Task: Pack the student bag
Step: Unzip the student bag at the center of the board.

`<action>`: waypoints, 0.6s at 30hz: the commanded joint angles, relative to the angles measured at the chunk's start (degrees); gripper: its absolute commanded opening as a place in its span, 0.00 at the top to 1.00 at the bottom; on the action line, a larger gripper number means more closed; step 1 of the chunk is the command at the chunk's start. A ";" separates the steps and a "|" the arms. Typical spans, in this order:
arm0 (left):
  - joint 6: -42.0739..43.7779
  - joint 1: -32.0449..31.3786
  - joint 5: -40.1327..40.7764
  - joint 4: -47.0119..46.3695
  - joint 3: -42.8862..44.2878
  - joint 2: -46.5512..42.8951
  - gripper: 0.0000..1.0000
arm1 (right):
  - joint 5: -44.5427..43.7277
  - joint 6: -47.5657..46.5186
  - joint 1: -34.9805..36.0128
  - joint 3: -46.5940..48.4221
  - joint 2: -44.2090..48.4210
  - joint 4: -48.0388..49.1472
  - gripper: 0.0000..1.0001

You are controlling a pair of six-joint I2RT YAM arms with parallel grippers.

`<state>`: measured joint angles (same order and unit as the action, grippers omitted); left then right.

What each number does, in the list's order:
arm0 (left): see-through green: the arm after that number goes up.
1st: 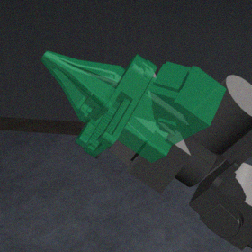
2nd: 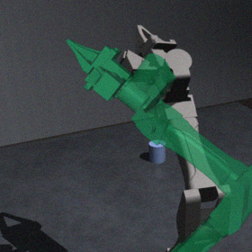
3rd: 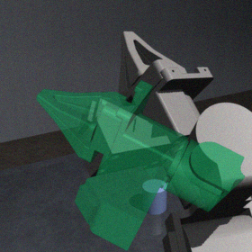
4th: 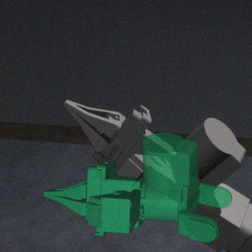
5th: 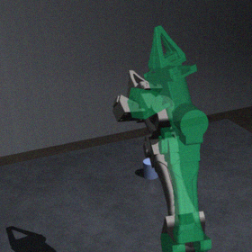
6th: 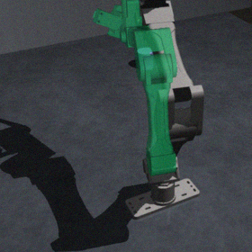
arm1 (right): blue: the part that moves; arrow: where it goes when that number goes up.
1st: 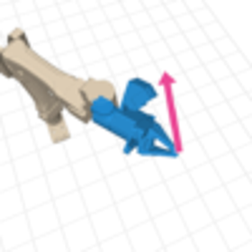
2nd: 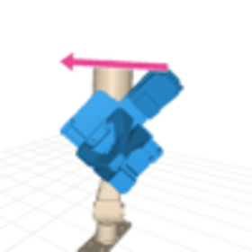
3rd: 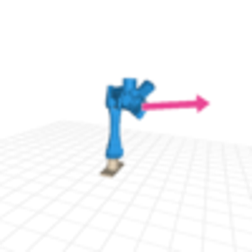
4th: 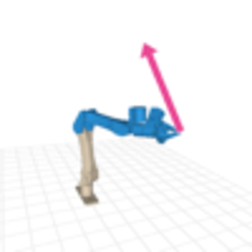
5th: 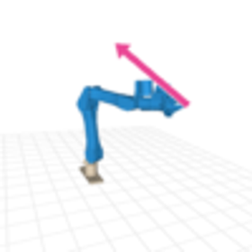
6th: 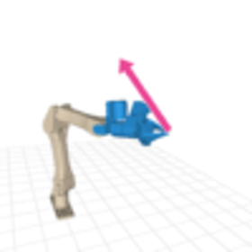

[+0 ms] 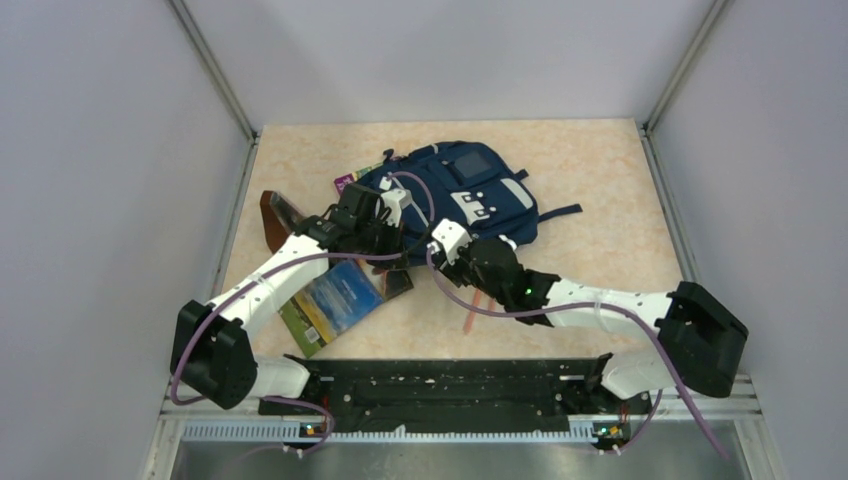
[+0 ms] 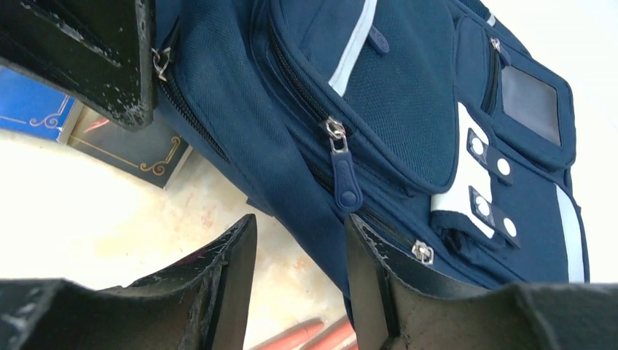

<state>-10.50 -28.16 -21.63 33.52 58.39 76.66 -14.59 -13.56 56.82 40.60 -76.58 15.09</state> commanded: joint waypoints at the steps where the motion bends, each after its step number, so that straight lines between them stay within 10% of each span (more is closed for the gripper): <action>1: 0.74 0.06 -2.48 -0.91 1.37 -2.36 1.00 | -2.54 -1.73 1.91 3.79 -2.61 3.13 0.54; 4: 0.75 0.04 -2.63 -0.90 1.29 -2.48 1.00 | -3.12 -2.19 2.36 4.34 -3.96 3.89 0.61; 9: 1.00 0.04 -2.49 -1.01 1.20 -2.91 1.00 | -5.53 -1.73 2.46 4.22 -4.90 4.43 1.00; 18: 1.01 0.15 -0.30 -1.48 0.78 -4.19 1.00 | -9.25 -0.97 2.48 -0.64 -1.36 8.96 1.00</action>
<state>-10.44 -27.97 -21.28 33.52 58.39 75.88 -20.36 -15.25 58.72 41.71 -81.06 18.63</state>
